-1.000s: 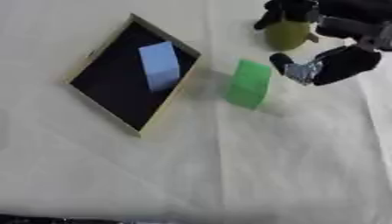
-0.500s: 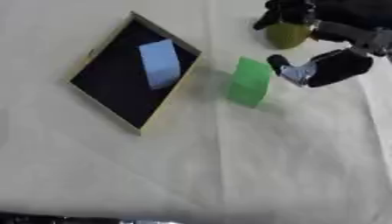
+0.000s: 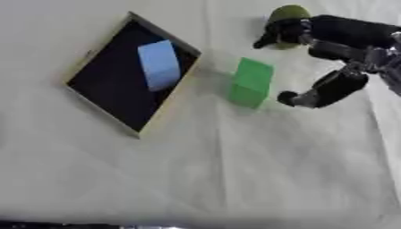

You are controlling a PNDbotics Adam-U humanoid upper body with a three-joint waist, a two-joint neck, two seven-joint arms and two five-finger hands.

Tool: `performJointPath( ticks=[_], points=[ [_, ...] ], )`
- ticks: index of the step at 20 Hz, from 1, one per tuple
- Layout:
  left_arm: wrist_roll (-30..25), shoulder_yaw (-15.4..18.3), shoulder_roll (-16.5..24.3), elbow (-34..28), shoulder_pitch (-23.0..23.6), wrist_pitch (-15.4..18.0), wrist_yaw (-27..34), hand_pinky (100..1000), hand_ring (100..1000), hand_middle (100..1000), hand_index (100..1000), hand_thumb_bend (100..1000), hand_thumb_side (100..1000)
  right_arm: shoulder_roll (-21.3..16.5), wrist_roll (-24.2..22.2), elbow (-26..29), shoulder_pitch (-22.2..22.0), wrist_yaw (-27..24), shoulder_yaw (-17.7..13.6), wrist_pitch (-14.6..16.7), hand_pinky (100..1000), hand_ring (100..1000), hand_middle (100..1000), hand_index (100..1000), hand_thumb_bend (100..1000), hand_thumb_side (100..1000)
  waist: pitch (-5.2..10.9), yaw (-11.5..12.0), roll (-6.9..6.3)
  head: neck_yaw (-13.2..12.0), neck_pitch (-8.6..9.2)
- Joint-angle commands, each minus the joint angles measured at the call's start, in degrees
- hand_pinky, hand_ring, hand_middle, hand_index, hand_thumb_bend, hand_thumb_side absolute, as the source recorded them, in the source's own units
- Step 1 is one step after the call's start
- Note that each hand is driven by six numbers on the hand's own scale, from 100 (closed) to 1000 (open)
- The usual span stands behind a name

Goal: Pick up objects on the table and place them in the box.

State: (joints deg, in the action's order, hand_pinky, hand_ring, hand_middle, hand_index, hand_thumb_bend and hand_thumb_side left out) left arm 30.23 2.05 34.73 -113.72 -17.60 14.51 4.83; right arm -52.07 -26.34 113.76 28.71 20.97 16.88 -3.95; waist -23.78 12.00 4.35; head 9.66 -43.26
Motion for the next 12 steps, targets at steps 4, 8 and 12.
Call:
performJointPath(
  ticks=[4,8,12],
  points=[
    [-0.01,0.65,1.78,-0.87,-0.04,-0.07,0.13,758,789,785,822,313,775,1.19,2.09,0.83,0.02,1.83,-1.88,-0.73,954,1000,849,924,192,319,1.66,-0.28,0.1,0.3,-0.55],
    [-0.05,0.57,1.76,-0.87,-0.09,-0.1,0.18,758,789,785,822,313,775,2.12,3.72,0.83,-0.05,5.38,-1.52,-1.23,957,1000,852,930,156,399,1.81,-0.31,0.34,0.25,-0.58],
    [-0.07,0.6,1.74,-0.87,-0.15,-0.09,0.21,758,789,785,821,311,773,3.28,4.41,0.83,-0.4,8.02,-1.0,-1.16,956,1000,853,933,124,431,1.78,-0.26,0.43,0.27,-0.59]
  ],
)
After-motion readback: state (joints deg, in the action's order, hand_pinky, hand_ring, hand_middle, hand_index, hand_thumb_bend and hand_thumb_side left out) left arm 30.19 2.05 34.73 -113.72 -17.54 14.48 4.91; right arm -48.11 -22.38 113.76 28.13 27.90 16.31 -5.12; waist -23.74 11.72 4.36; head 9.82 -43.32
